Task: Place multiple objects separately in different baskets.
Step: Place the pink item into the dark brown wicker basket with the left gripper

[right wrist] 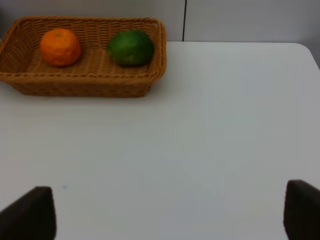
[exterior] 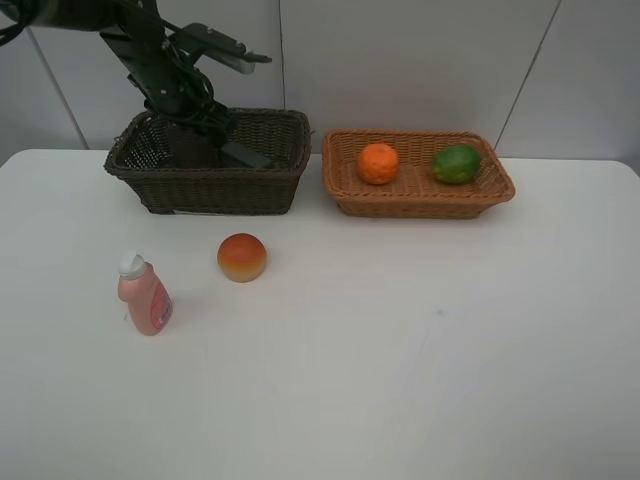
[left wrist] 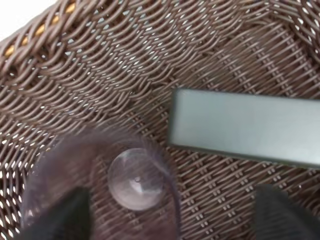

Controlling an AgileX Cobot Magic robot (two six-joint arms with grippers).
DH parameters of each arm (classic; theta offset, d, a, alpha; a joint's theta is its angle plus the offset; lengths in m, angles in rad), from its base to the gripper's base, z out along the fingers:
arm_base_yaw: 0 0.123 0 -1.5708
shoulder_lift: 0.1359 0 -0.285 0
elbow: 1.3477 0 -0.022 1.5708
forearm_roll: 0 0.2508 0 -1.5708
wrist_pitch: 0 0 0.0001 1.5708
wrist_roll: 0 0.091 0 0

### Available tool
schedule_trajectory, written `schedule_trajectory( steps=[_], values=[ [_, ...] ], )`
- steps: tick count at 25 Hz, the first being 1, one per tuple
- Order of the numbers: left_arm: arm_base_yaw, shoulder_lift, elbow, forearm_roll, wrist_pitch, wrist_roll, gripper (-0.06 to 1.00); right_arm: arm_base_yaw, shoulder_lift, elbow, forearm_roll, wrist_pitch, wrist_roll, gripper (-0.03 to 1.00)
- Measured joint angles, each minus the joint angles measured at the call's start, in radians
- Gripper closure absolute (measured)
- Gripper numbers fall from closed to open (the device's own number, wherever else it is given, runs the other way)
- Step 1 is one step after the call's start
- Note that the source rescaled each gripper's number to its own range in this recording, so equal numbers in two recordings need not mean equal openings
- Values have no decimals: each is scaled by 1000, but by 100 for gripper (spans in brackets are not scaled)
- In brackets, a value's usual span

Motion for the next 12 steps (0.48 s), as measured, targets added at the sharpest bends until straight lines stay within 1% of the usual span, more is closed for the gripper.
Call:
schedule_trajectory(
  steps=[3,12],
  values=[
    [0,0,-1,0,-3,-3,-2,0,0,0,0,0,0,-3],
    [-1,-9,-1,1,-1,-4,-3,0,0,0,0,0,2,-3]
  ],
)
